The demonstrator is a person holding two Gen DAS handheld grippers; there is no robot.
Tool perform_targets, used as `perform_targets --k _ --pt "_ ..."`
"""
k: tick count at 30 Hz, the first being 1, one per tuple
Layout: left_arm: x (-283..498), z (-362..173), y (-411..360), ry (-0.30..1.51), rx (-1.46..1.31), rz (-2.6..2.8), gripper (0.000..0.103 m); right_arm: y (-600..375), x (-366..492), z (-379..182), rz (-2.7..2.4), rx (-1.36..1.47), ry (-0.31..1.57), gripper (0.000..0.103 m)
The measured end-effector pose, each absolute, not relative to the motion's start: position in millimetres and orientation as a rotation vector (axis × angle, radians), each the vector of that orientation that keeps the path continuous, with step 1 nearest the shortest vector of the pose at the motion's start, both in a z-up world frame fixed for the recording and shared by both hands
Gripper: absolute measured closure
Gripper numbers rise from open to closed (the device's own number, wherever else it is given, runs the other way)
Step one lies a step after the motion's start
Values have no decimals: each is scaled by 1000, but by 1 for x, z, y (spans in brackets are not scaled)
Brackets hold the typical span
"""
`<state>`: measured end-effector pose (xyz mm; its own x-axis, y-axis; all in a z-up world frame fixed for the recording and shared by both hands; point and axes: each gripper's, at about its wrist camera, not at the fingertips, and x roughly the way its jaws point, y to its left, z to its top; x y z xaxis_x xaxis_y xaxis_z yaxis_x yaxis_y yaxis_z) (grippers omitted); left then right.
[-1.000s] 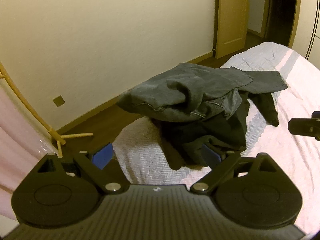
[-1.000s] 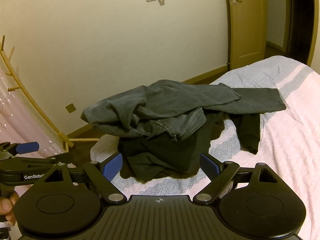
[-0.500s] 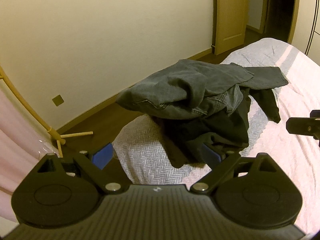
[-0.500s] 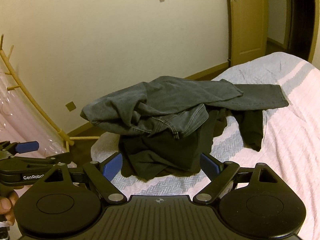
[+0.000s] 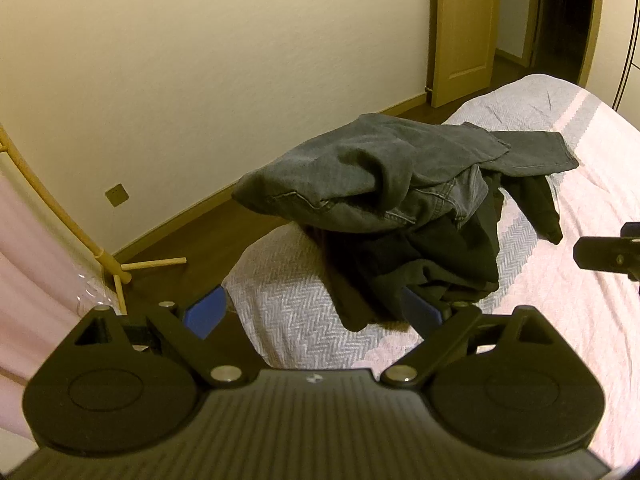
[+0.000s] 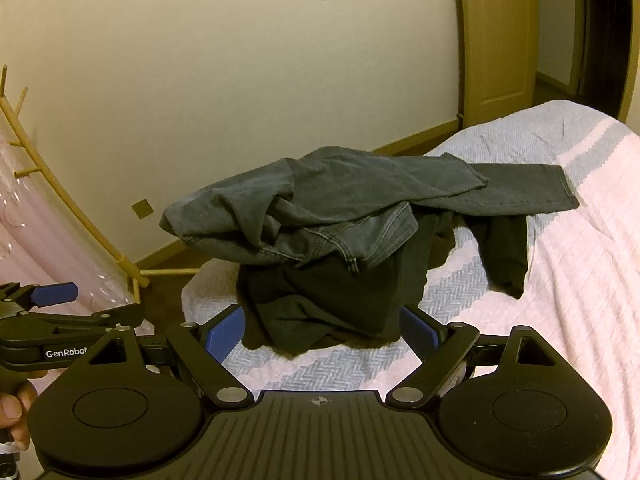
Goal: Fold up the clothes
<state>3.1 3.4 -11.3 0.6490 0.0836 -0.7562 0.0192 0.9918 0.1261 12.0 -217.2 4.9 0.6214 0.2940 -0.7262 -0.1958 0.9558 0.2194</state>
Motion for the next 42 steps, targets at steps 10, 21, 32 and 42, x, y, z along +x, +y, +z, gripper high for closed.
perform_targets --k 10,21,32,42 --pt "-1 -12 -1 866 130 35 10 -222 11 6 280 126 857 16" --pt "-3 -12 -6 855 144 22 10 -227 10 5 271 128 859 16" --pt "-26 -24 -9 768 339 16 11 -236 1 2 330 12 835 16" --pt "23 -42 13 625 742 -147 10 -194 39 -22 500 -180 767 16"
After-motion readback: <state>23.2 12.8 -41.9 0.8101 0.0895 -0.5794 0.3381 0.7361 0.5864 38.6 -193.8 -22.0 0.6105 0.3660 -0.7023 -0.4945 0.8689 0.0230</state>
